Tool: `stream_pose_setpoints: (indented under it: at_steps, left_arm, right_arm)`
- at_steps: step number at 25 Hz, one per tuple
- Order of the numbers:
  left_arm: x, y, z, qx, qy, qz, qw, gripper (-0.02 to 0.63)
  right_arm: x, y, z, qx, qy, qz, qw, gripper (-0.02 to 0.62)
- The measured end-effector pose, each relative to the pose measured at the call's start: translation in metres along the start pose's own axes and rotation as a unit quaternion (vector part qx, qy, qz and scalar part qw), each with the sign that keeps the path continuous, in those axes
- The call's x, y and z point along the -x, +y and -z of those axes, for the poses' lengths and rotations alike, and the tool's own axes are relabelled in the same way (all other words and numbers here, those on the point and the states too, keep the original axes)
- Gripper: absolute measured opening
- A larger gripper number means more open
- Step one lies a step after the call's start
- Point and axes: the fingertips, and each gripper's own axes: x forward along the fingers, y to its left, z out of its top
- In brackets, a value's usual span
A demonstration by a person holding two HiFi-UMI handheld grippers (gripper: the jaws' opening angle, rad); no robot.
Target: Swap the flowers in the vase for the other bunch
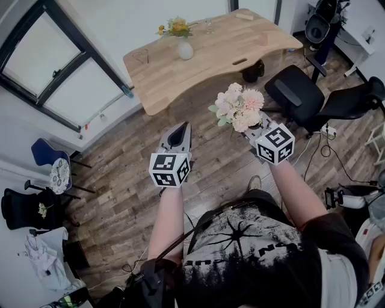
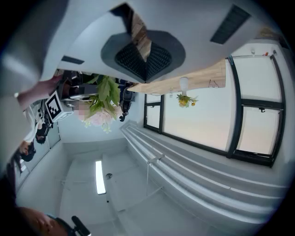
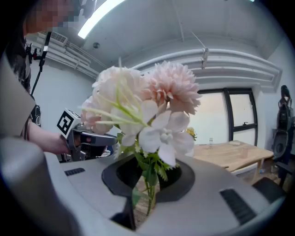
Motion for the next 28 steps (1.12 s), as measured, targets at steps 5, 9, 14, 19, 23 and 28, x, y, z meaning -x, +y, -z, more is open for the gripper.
stream_pose_setpoints:
  at_steps: [5,9,14,19,23,28]
  left_arm:
    - [-0.002,0.0,0.001,0.004,0.001,0.001,1.0,0.014]
    - [0.0,-0.001,0.001,0.011,-0.002,0.002,0.9999,0.014]
    - [0.007,0.002,0.004,0.017,-0.004,-0.003,0.9999,0.014]
    - [0.008,0.009,0.015,0.024,-0.001,-0.009,0.9997,0.014]
    - [-0.002,0.003,0.017,0.026,0.0,-0.011,0.9996,0.014]
    - [0.002,0.024,0.023,0.034,-0.003,-0.013,0.9993,0.014]
  right_arm:
    - [-0.001,0.001,0.0,0.001,0.003,-0.003,1.0,0.072]
    - [-0.001,0.001,-0.002,0.0,-0.002,-0.006,1.0,0.072]
    - [-0.004,0.005,0.002,-0.014,-0.001,-0.012,1.0,0.074]
    - [-0.009,0.008,0.008,-0.005,0.007,-0.017,1.0,0.074]
    - [-0.006,-0.003,0.009,-0.001,0.01,-0.019,1.0,0.074]
    - [-0.024,0.006,0.009,0.003,0.012,-0.019,1.0,0.074]
